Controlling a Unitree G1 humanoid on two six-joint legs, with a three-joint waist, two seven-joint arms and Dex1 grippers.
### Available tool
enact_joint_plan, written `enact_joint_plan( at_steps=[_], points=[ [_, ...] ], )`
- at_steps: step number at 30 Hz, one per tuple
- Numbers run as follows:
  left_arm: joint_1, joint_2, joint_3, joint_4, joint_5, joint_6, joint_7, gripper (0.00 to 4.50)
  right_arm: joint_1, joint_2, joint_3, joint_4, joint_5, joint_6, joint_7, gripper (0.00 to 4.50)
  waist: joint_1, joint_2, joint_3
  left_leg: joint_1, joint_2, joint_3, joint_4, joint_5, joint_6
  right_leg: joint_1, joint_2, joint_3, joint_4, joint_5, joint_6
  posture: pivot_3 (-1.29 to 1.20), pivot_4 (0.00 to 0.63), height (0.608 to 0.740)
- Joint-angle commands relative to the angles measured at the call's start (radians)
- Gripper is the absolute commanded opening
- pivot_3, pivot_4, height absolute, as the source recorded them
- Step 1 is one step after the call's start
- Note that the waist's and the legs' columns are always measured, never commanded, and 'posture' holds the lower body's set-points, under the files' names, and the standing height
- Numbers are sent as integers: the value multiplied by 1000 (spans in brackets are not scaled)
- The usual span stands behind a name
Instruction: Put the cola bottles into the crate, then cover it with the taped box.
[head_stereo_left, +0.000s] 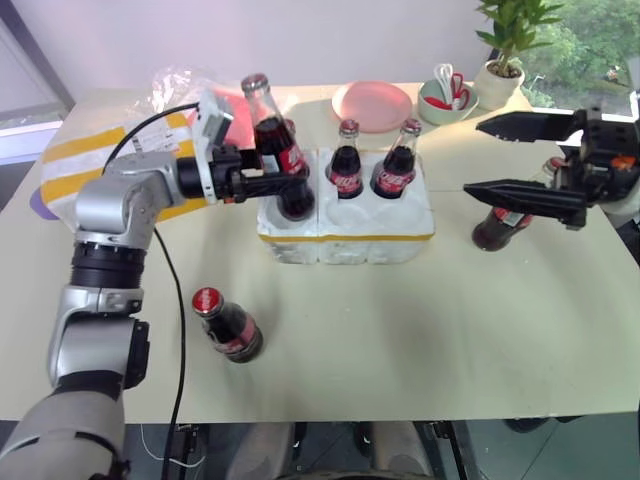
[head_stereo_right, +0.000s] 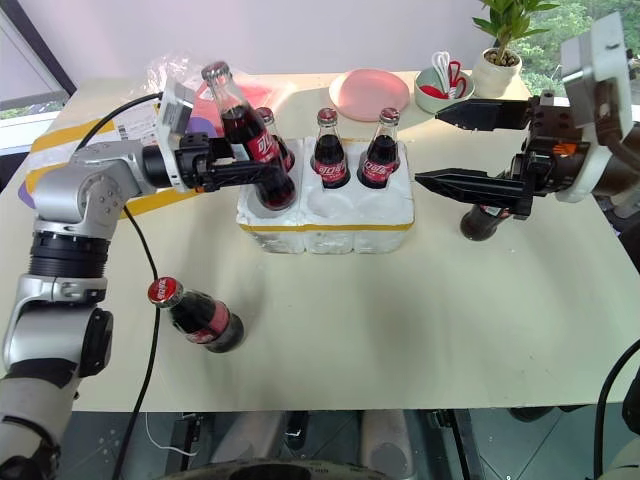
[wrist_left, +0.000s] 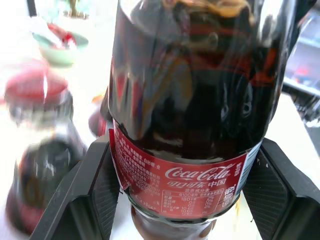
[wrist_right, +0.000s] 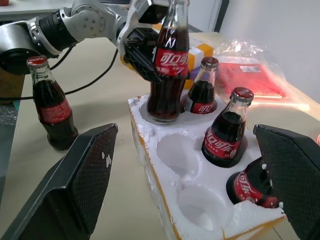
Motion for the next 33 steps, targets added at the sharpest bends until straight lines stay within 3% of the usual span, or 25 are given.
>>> enact_joint_plan(
  at_steps=[1,11,18,33],
  points=[
    [-56,-7,51,-39,-48,-2,-2,2795,-8,3,-29,-26,6,-19,-11,4500,-3,0,0,0,0,0,0,0,0,0,0,0,0,0,0,0,150,740],
    [-26,-72,-45,-49,8,-64,-21,2795,1,11,-38,-36,5,-25,-29,4500,-2,0,0,0,0,1,1,0,1,-1,0,0,4,0,0,0,150,740],
    [37,-77,-125,-22,122,-196,-44,2795,25,11,-62,-58,19,-16,-52,4500,-2,1,-1,1,0,1,1,1,0,-1,0,1,5,0,0,0,150,740],
    [-52,-181,-52,209,117,-252,14,2795,41,23,-68,-74,24,-18,-79,4500,-5,0,-1,6,0,1,0,-1,3,3,0,1,5,0,0,0,150,740]
  ],
)
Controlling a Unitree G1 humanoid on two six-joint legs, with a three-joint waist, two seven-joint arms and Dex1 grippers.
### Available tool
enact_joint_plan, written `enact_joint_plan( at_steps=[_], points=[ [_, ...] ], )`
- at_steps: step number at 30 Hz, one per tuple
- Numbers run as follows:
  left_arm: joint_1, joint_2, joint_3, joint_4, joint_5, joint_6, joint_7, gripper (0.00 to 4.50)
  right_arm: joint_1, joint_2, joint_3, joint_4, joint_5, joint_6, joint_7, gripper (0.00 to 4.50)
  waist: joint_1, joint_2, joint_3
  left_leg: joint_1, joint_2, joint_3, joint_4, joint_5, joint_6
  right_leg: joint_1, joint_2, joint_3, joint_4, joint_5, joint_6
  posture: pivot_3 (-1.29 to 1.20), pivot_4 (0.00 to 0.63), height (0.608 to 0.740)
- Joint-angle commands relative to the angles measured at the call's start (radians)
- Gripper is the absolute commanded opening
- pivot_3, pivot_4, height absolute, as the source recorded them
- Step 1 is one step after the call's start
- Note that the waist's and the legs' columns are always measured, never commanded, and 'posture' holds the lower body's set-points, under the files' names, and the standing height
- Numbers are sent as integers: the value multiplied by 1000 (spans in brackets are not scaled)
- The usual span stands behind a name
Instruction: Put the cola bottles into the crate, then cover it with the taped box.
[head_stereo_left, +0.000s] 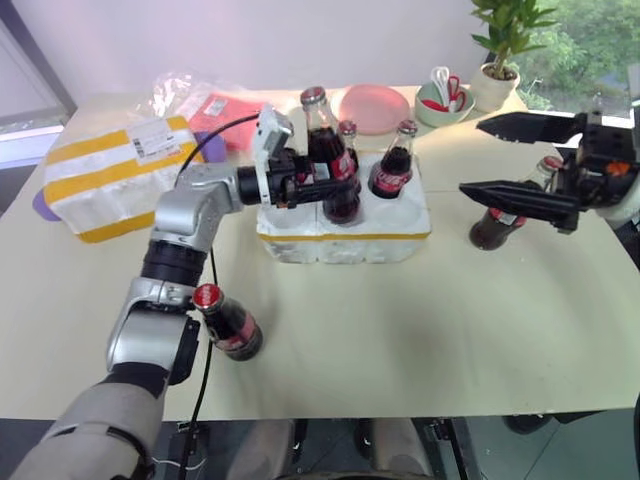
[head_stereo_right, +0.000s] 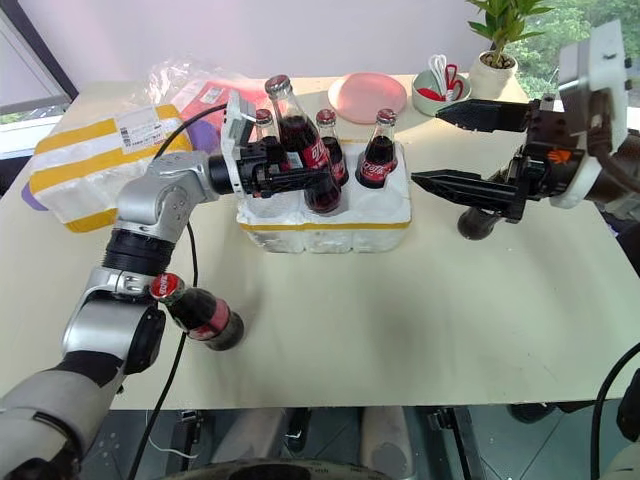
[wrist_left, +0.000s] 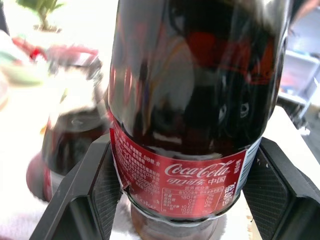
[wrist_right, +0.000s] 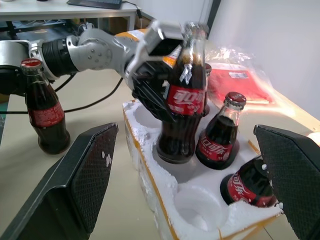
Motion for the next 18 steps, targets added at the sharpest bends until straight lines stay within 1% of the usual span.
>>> enact_joint_plan(
  at_steps=[1,9,11,12,13,18],
  points=[
    [-50,13,28,-21,2,-29,-19,2795,-8,0,-31,-21,15,-13,-8,4500,-3,0,0,-1,0,0,0,0,0,-1,0,0,0,0,0,0,150,740],
    [-10,49,-34,-33,85,-109,-97,2795,-6,-1,-34,-21,21,-13,-22,4500,0,0,0,-1,0,0,-1,0,-1,-1,0,0,0,0,0,0,150,740],
    [-7,54,-40,-33,98,-128,-106,3832,-11,1,-30,-17,20,-15,-25,4500,-2,0,0,-1,0,0,-1,0,-1,-1,0,0,0,0,0,0,150,740],
    [-6,55,-41,-32,104,-135,-110,4059,-14,2,-27,-15,20,-16,-27,4500,-3,0,0,-1,0,0,-1,0,-1,-1,0,0,0,0,0,0,150,740],
    [-5,57,-42,-33,110,-143,-112,4476,-16,3,-25,-13,20,-17,-28,4500,-2,0,0,-1,1,0,-1,0,-1,-2,0,0,0,0,0,0,150,740],
    [6,74,-42,-43,130,-170,-118,4476,-19,7,-14,-9,11,-24,-27,4500,2,0,0,-1,0,0,0,0,0,-1,0,0,0,0,0,0,150,740]
  ],
)
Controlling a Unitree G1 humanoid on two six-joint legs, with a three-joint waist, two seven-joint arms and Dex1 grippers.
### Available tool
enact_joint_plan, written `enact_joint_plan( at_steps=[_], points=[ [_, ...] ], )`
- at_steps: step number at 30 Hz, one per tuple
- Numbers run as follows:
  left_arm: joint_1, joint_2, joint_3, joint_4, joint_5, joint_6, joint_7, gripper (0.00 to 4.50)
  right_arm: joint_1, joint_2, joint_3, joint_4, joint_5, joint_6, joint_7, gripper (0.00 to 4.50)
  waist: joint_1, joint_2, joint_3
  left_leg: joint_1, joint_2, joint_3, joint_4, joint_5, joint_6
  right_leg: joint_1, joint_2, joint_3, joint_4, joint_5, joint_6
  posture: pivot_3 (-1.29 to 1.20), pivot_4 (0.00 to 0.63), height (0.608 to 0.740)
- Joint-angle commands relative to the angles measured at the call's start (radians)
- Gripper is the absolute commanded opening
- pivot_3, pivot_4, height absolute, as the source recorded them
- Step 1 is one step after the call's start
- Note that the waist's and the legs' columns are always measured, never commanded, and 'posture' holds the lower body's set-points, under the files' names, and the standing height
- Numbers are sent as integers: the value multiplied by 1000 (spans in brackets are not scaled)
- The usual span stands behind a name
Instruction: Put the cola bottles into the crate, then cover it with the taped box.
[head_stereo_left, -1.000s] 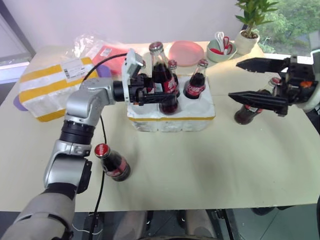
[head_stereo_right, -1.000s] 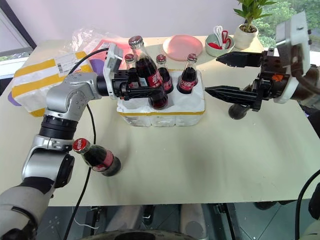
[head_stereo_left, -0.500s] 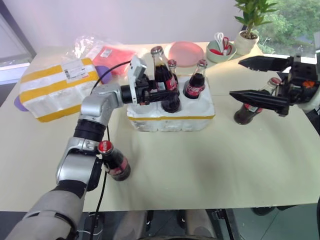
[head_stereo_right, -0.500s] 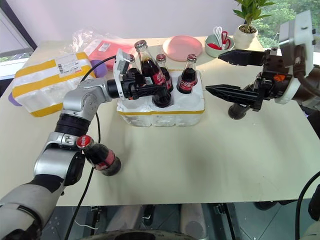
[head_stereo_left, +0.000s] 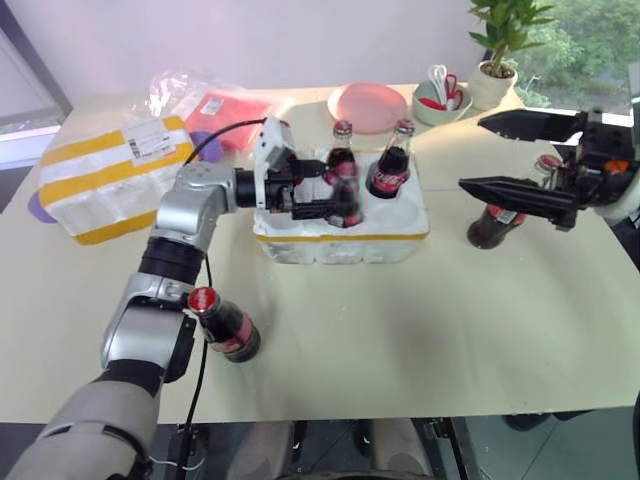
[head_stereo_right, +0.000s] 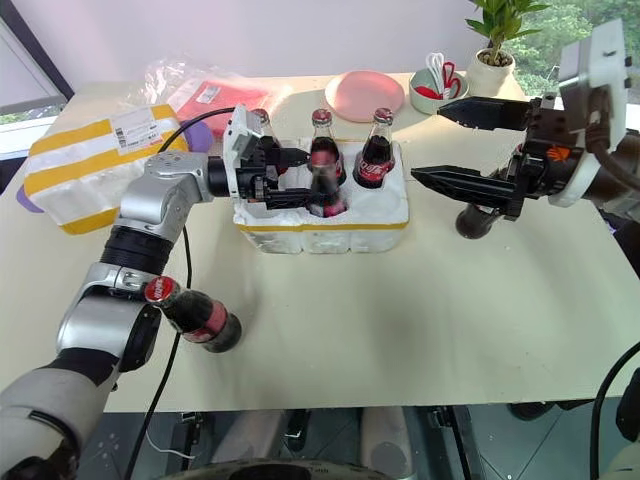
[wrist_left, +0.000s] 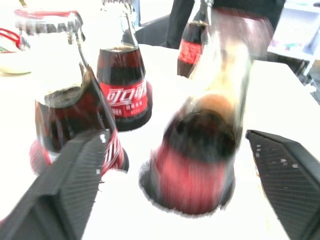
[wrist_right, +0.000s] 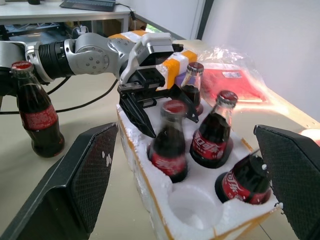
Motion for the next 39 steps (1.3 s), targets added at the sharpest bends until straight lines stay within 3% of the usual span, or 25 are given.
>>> enact_joint_plan(
  at_steps=[1,8,15,19,23,30,39],
  points=[
    [5,24,13,-45,8,-28,-6,4476,-19,1,-15,-9,0,-23,-1,4500,1,0,0,0,0,0,0,0,0,0,0,0,0,0,0,0,150,740],
    [51,157,93,-197,-59,77,-16,4476,-31,-16,11,12,-20,-39,39,4500,-7,0,0,0,1,0,0,0,0,-1,1,0,0,0,0,0,150,740],
    [211,415,307,-550,-260,380,23,4476,-99,-10,85,97,-70,-79,113,4500,-22,1,0,0,1,0,-1,0,0,-1,1,0,0,0,0,0,150,740],
    [470,590,507,-773,-335,486,10,4476,-138,9,139,159,-110,-112,168,4500,-30,1,0,1,1,0,-2,0,0,-1,1,1,0,0,0,0,150,740],
    [739,669,712,-914,-346,532,-9,4476,-183,18,187,224,-154,-146,232,4500,-26,1,0,1,2,1,-3,0,0,-2,1,1,0,0,-1,0,150,740],
    [1186,622,961,-1130,-302,492,-70,4476,-284,31,269,342,-235,-196,349,4500,-24,1,0,2,2,2,-3,-1,0,0,0,1,-2,-1,-1,0,150,740],
    [1350,516,976,-1278,-373,457,-10,4476,-331,10,300,342,-247,-177,496,4500,-22,1,0,2,3,2,-3,-3,-1,1,0,1,-3,-2,-4,0,150,740]
  ],
)
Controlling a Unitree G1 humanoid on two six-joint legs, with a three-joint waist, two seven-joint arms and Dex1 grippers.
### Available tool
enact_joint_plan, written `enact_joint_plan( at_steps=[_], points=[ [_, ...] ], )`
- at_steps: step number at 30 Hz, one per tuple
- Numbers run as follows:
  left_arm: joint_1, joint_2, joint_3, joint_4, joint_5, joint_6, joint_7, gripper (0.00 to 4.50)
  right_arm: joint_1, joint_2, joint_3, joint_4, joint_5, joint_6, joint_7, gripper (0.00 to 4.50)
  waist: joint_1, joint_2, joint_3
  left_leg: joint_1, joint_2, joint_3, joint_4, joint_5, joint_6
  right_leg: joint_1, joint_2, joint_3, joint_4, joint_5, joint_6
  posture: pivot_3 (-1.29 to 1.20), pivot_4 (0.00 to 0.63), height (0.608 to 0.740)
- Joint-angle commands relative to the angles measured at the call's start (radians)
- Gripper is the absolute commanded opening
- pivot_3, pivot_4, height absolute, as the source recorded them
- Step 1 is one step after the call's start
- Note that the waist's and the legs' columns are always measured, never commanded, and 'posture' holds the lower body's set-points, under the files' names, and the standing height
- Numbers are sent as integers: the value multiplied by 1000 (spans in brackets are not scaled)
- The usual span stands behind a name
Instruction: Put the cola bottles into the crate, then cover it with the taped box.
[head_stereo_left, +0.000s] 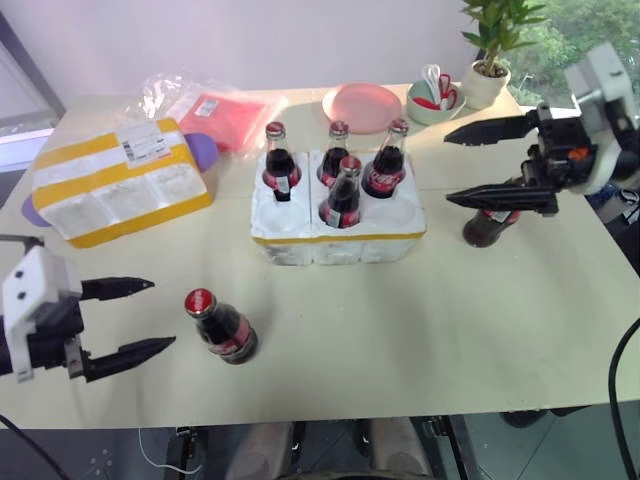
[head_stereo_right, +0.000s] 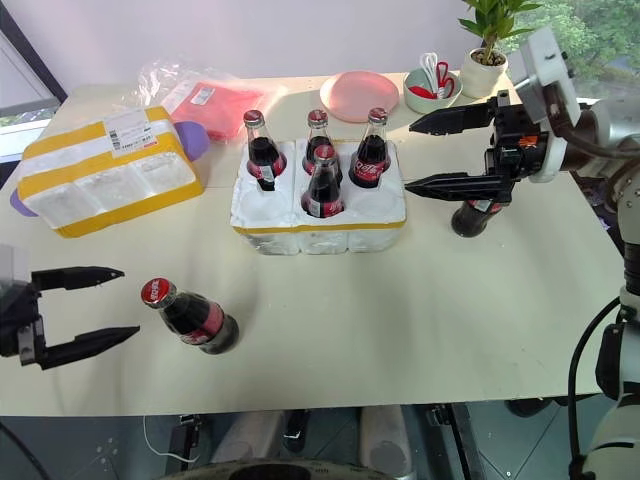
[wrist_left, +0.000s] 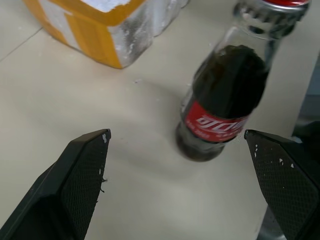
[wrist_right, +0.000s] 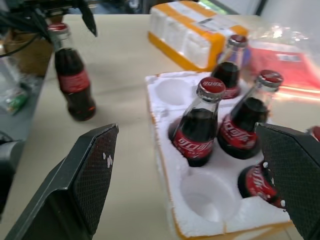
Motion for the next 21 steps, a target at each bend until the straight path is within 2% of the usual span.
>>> enact_joint_plan(
  at_steps=[1,10,21],
  points=[
    [29,-20,7,-63,-24,-37,27,4476,-37,-28,-13,-22,12,12,54,4500,0,0,0,0,0,0,0,0,0,0,0,0,0,0,0,0,150,740],
    [81,-47,-137,-94,17,-160,76,4476,-65,-22,-5,-30,-5,30,93,4500,1,0,0,0,0,0,0,-1,-1,0,0,0,-1,0,0,0,150,740],
    [-82,-118,-483,-28,137,-266,292,4476,-81,-16,-16,-55,6,75,72,4500,2,1,-1,0,0,0,-1,-1,0,1,0,0,-4,0,0,0,150,740]
  ],
)
